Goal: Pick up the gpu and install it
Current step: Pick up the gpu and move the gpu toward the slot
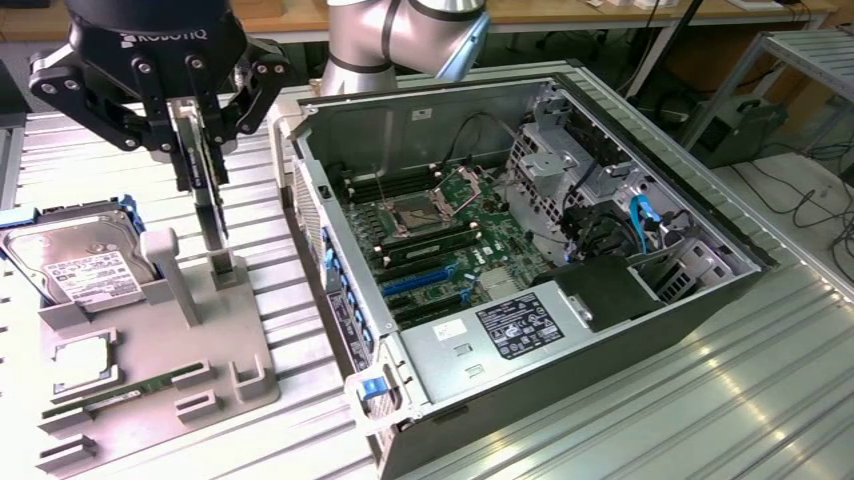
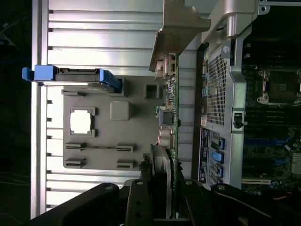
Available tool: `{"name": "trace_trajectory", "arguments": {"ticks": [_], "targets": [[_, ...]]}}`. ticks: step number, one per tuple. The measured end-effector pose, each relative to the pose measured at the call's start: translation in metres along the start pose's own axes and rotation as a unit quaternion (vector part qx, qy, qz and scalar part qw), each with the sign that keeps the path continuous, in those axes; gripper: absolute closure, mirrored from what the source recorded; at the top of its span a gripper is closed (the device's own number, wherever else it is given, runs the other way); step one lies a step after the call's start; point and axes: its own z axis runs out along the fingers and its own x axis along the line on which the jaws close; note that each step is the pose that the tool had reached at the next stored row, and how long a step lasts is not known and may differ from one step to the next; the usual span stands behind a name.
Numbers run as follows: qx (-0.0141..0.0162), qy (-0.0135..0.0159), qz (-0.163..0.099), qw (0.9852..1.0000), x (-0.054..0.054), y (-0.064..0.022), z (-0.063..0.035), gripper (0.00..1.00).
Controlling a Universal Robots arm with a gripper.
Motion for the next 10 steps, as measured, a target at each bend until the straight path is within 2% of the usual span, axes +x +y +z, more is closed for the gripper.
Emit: {"name": "trace_trajectory", "arguments": {"ticks": [10], "targets": [[0.0,0.0,0.0,1.0,-0.015,-0.0004,0.0,0.72]]}}
